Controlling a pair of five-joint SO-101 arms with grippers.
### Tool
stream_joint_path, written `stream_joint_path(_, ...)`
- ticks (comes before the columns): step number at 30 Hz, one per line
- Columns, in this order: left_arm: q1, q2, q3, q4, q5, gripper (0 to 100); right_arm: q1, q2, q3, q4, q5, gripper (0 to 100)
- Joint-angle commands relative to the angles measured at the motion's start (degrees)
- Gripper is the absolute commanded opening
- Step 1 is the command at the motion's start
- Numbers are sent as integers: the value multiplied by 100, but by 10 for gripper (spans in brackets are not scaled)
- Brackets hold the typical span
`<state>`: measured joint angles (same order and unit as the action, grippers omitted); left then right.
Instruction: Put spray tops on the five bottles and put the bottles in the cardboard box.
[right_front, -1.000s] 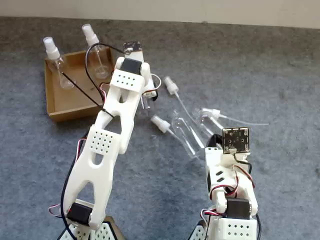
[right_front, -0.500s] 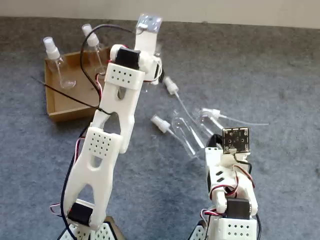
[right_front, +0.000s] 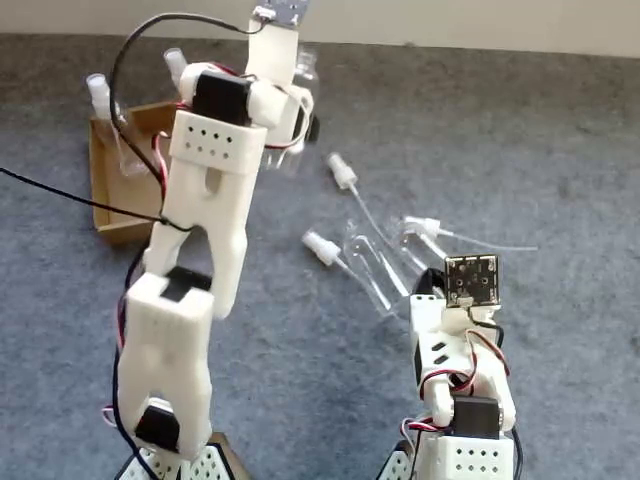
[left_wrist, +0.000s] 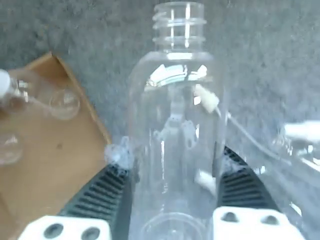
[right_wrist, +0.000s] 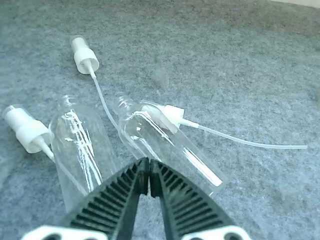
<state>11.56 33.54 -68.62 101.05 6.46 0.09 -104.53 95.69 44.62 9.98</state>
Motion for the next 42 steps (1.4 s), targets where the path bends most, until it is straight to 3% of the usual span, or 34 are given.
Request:
stream_joint_path(1, 119, -1807, 1921, -18, -79, 50, 57, -48, 549, 22, 9, 5)
stream_joint_path(9, 84, -3714, 4400, -18, -114, 52, 57, -48, 549, 22, 9, 5)
stream_joint_path(16, 84, -4857, 6554, -18, -2040, 50, 57, -40, 549, 22, 9, 5)
stream_joint_path(19, 84, -5235, 7512, -158, -2426, 50, 57, -40, 549, 110, 9, 5)
stream_joint_path(27, -585, -6185, 9798, -1969, -2479, 53, -145, -66, 549, 312, 9, 5)
stream_joint_path(34, -1007, -6765, 11292, -2875, -2541, 53, -145, -66, 549, 312, 9, 5)
stream_joint_path(39, -1077, -6800, 12338, -4132, -3534, 53, -145, -66, 549, 321, 9, 5)
stream_joint_path(42, -1068, -6791, 12831, -4624, -3745, 53, -145, -66, 549, 321, 9, 5)
